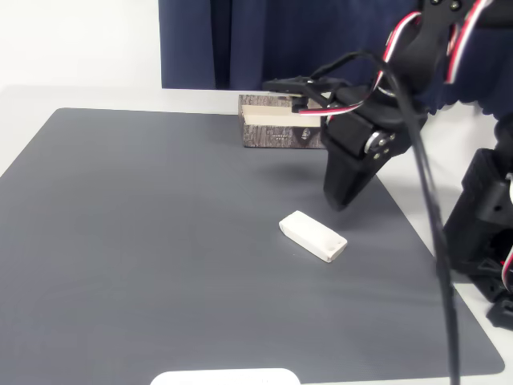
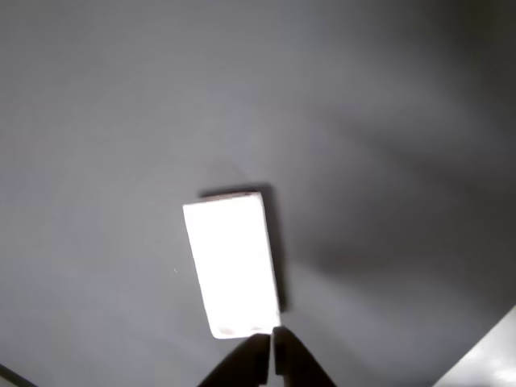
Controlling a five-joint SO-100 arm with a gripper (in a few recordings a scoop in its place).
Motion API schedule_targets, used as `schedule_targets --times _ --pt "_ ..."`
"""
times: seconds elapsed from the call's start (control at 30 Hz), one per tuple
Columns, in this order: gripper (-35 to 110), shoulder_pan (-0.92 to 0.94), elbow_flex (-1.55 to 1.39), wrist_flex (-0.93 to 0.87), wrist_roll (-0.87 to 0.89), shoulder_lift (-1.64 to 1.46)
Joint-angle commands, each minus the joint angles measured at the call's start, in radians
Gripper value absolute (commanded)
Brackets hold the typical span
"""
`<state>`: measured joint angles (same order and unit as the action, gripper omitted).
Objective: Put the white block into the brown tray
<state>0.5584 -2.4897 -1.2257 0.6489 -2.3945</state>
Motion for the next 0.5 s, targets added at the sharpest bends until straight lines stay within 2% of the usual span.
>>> schedule_targets --times 0.0,0.1,0.2,0.33,0.47 --pt "0 0.000 0.051 -0.008 0.048 0.012" --pt "4 -0.002 0.064 -0.018 -0.035 0.025" --pt "23 0.012 0.075 -0.021 -0.209 0.038" --pt "38 0.018 0.094 -0.094 -0.224 0.060" --pt "39 0.034 0.115 -0.170 -0.250 0.080"
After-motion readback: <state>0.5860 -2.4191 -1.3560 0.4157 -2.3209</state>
